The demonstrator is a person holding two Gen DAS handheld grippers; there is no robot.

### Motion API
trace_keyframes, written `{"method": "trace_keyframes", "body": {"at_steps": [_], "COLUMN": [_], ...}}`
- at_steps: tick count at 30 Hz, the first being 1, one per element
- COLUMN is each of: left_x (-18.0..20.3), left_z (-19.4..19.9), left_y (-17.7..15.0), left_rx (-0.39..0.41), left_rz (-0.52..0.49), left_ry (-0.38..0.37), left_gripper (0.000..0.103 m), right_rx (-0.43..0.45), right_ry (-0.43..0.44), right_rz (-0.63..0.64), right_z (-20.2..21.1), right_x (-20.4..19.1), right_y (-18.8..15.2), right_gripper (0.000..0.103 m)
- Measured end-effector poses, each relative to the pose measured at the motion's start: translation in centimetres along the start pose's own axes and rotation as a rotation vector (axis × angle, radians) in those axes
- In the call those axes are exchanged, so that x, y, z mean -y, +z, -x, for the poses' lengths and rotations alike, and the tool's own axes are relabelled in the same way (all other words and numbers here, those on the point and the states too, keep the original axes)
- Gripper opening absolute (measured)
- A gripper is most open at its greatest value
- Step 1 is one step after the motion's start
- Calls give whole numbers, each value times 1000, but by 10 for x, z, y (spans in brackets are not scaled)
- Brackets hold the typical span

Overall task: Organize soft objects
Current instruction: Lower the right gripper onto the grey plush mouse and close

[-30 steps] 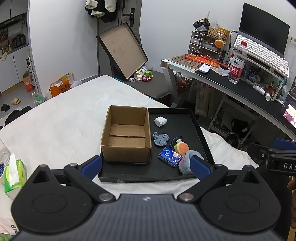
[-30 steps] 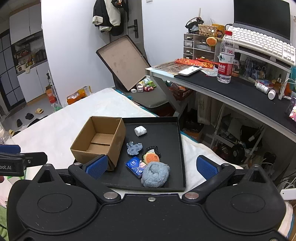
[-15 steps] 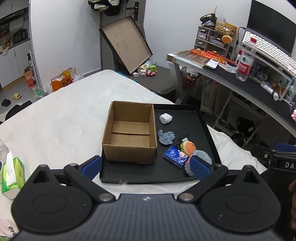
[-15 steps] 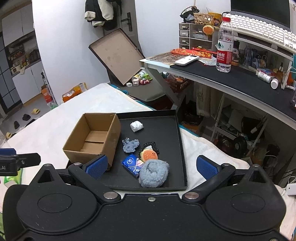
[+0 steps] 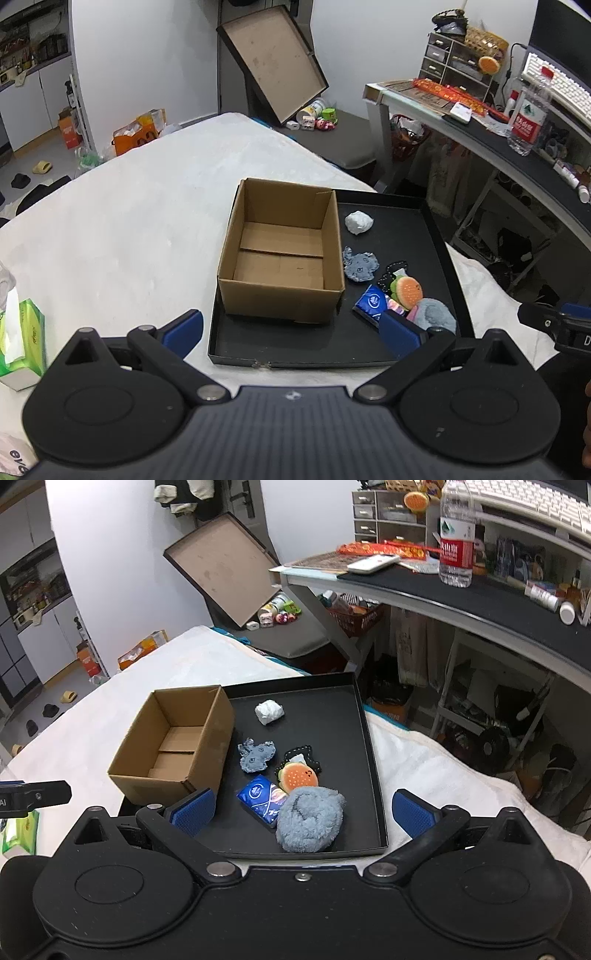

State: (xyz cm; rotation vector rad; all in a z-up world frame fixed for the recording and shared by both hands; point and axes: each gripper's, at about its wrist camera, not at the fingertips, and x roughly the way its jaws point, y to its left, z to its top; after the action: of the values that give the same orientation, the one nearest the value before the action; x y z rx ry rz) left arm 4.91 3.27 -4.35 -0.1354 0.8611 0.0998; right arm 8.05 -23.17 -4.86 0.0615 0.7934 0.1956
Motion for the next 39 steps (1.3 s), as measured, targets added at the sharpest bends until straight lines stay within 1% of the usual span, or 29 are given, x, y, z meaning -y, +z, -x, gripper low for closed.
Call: {"method": "trace_keyframes", "body": {"at_steps": [6,12,17,21,23,26,32,39], "left_x": [-8,-17,-34,-43,-48,-53,-60,-65], "left_z": [-20,-35,-48,-65,-76,-90,-115,-145], "left_y": [5,14,25,31,34,37,41,49], "left_rx": [-26,-57,-78,-96,-113,-134,-174,-212], "left_rz": [17,19,50,73,81,86,86,91], "left_ry": [14,43,56,64,69,70,87,101], "left_gripper": [100,99,99,99,98,98,86,84], "right_rx": [-32,-93,-142,-185,-217,-255,-315,-399], "right_ry": [-8,9,33,20,22,13,10,3], "right_rz": [-14,-47,-83,-95,-107,-104,-110,-111], "right_z": [-21,-44,-62,-79,-89,-101,-123,-151], "right_x": [5,10,14,16,16,15,12,9], "right_y": [2,4,9,8,7,5,7,6], "right_gripper": [103,103,102,101,98,98,98,98]}}
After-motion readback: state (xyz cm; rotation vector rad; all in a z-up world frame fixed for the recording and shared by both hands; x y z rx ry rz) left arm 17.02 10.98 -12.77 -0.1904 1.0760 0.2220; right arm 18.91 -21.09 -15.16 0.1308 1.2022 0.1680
